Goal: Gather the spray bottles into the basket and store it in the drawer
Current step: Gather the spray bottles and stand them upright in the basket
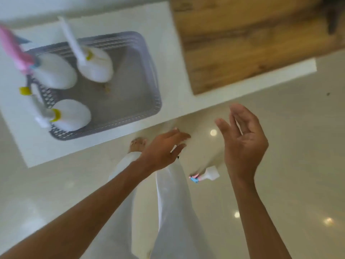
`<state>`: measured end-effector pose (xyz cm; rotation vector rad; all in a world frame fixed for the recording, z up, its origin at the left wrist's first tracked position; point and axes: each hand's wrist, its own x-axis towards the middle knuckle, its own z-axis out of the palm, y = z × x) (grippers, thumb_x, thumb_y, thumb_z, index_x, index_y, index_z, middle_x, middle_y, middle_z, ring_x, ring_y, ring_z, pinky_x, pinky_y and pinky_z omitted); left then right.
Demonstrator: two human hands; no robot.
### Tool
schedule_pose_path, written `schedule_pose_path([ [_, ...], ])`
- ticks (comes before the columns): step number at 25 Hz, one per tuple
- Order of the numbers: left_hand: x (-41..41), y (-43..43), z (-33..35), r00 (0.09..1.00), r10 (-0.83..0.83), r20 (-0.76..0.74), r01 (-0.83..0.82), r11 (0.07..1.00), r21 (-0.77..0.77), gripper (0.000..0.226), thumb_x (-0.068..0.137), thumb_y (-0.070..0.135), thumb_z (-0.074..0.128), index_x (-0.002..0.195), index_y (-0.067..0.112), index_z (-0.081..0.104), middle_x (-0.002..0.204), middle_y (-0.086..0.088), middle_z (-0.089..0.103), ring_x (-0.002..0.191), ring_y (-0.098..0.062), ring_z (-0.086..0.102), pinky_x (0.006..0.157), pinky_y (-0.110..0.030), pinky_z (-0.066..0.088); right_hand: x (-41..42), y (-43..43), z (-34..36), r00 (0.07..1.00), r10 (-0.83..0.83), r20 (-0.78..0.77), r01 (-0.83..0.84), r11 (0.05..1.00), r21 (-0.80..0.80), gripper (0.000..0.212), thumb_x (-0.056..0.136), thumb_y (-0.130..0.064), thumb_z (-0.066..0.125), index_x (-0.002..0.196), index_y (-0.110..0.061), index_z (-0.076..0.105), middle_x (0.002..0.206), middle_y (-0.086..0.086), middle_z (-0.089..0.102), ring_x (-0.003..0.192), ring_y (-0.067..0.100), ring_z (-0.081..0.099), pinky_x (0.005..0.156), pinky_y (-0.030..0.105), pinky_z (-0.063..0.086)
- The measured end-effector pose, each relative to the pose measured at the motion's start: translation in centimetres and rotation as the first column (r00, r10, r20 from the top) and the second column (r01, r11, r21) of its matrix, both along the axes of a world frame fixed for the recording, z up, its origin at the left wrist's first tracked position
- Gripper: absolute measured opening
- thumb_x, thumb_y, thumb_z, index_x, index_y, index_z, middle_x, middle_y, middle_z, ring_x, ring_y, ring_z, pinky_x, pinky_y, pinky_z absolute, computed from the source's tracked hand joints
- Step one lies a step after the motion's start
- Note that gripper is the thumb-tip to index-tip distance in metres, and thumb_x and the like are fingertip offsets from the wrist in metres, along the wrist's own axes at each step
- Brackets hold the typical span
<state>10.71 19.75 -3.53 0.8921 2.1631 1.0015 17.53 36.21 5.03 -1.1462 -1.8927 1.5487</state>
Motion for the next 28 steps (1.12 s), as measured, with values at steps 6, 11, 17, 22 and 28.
schedule_pose_path([
  [6, 4.3, 10.8, -5.7, 0.676, -0.724, -0.141, 0.700, 0.690, -0.185, 0.042, 0.100, 0.022, 0.051, 0.142, 0.021, 0.049, 0.142, -0.003, 0.053, 0.130, -0.022, 0.051, 0.098, -0.037, 0.048, 15.8, 0.3, 0.2, 0.853, -0.522, -0.032, 0.522, 0.852, 0.035, 0.030, 0.086, -0.003, 0.079, 0.111, -0.018, 0.070, 0.116, 0.008, 0.073, 0.119, 0.022, 0.069, 0.105, 0.034, 0.055],
  [11, 13.2, 18.7, -12.4, 0.070, -0.942, -0.329, 0.890, 0.208, -0.406, 0.050, 0.099, 0.013, 0.049, 0.147, 0.019, 0.041, 0.153, -0.006, 0.040, 0.138, -0.025, 0.042, 0.098, -0.042, 0.049, 26.1, -2.5, -3.4, 0.610, -0.792, 0.020, 0.792, 0.610, -0.013, 0.031, 0.087, -0.001, 0.078, 0.107, -0.025, 0.071, 0.108, -0.005, 0.076, 0.111, 0.013, 0.073, 0.092, 0.014, 0.055],
  [17, 26.1, 25.4, -26.3, -0.490, -0.749, -0.445, 0.780, -0.150, -0.607, 0.054, 0.090, 0.003, 0.054, 0.140, 0.018, 0.040, 0.147, -0.009, 0.043, 0.139, -0.029, 0.038, 0.101, -0.041, 0.044, 36.5, -3.9, -13.3, 0.518, -0.852, 0.075, 0.855, 0.519, -0.009, 0.032, 0.086, -0.002, 0.078, 0.107, -0.025, 0.072, 0.111, -0.005, 0.077, 0.110, 0.010, 0.072, 0.095, 0.019, 0.056],
  [22, 32.6, 28.5, -38.1, -0.769, -0.446, -0.458, 0.584, -0.200, -0.787, 0.058, 0.098, 0.004, 0.044, 0.150, 0.020, 0.026, 0.161, -0.010, 0.025, 0.150, -0.031, 0.021, 0.120, -0.042, 0.025, 42.8, -3.4, -23.7, 0.450, -0.888, 0.092, 0.889, 0.456, 0.046, 0.028, 0.087, -0.003, 0.077, 0.113, -0.011, 0.070, 0.111, 0.003, 0.075, 0.111, 0.015, 0.072, 0.102, 0.032, 0.057],
  [28, 34.9, 29.6, -46.4, -0.871, -0.154, -0.467, 0.491, -0.218, -0.843, 0.055, 0.086, 0.017, 0.065, 0.135, 0.030, 0.044, 0.134, 0.010, 0.056, 0.132, -0.017, 0.050, 0.113, -0.033, 0.040, 45.5, -4.1, -32.4, 0.386, -0.910, 0.149, 0.909, 0.403, 0.103, 0.031, 0.088, -0.008, 0.079, 0.118, -0.005, 0.069, 0.112, 0.003, 0.074, 0.110, 0.015, 0.072, 0.100, 0.036, 0.059],
])
